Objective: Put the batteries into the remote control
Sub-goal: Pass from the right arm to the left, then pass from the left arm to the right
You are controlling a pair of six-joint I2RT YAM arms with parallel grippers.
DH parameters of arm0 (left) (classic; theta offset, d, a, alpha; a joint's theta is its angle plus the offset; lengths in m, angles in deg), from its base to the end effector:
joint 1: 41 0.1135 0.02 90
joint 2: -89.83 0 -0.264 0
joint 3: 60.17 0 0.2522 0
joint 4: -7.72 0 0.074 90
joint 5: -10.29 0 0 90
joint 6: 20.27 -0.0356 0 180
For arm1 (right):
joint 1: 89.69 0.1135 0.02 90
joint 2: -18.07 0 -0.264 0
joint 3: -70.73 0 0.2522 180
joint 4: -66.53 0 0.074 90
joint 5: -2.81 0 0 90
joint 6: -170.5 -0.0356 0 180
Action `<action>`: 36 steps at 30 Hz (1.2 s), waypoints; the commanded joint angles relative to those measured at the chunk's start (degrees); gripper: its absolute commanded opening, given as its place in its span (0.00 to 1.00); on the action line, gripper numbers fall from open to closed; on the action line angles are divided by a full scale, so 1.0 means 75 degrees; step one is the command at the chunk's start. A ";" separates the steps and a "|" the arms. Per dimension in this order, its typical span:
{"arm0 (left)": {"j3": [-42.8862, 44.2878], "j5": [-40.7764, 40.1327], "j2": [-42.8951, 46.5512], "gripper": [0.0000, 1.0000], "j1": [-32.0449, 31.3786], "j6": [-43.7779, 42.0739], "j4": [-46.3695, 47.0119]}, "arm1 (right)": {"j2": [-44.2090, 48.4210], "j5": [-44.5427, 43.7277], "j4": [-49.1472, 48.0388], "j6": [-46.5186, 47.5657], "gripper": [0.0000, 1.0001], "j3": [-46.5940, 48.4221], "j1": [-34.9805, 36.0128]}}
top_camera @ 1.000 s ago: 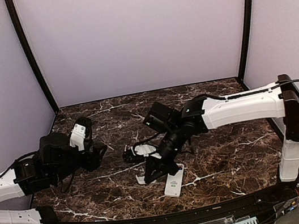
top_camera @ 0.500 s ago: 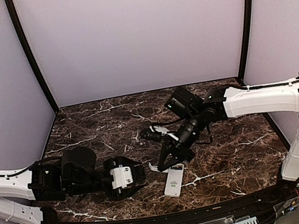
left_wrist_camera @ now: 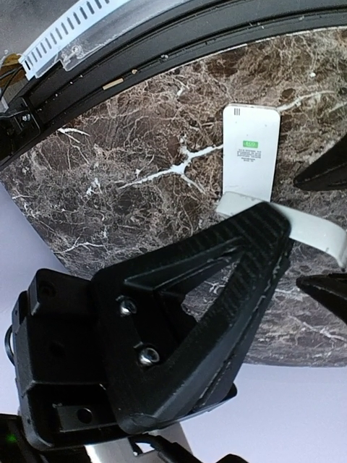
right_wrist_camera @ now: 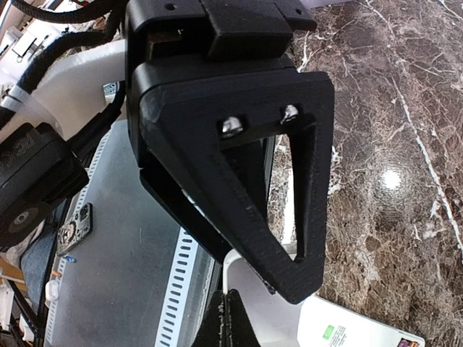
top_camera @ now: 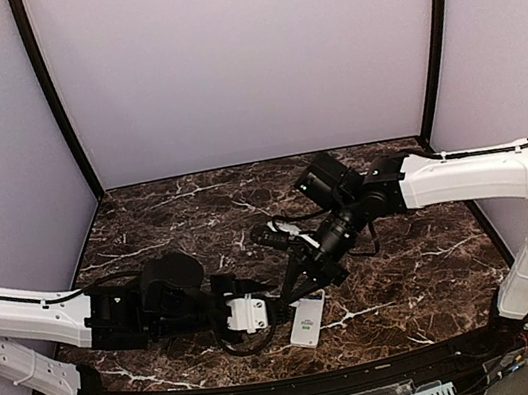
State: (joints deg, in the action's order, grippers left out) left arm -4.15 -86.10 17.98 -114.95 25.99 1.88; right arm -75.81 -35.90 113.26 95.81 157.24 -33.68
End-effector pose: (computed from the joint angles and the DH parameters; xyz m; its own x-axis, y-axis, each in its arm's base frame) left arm 0.0818 -0.2700 0.2552 0.5668 0.5151 -0.6430 0.7399 0.0250 0.6722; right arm 0.1695 0.3011 0.2666 -0.2323 -0.6399 -0.7325 -0.8664 -0.2060 0.4548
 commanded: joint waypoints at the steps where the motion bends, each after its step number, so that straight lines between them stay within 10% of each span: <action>1: 0.0198 -0.0041 0.0023 0.35 -0.0030 -0.0147 0.0284 | 0.0179 0.0201 -0.0086 -0.0026 0.00 -0.0064 -0.0005; 15: 0.0232 -0.0213 0.0136 0.00 -0.0030 0.0343 0.0147 | 0.0121 -0.0121 0.0276 0.0017 0.00 0.0239 -0.0003; 26: 0.0634 0.0661 0.0287 0.00 0.0431 0.4582 -0.0699 | 0.2124 -0.2364 -0.1194 0.0038 0.52 -0.0791 -0.0044; 36: 0.2286 0.3692 -0.0463 0.00 0.1611 0.6643 -0.2161 | 0.3180 -0.2325 -0.1941 0.0176 0.56 -0.1407 -0.0209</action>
State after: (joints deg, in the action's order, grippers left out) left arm 7.74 -68.59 17.41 -104.02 69.02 -6.68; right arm -52.95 -52.60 101.65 97.21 145.52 -34.44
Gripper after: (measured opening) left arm 0.082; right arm 0.556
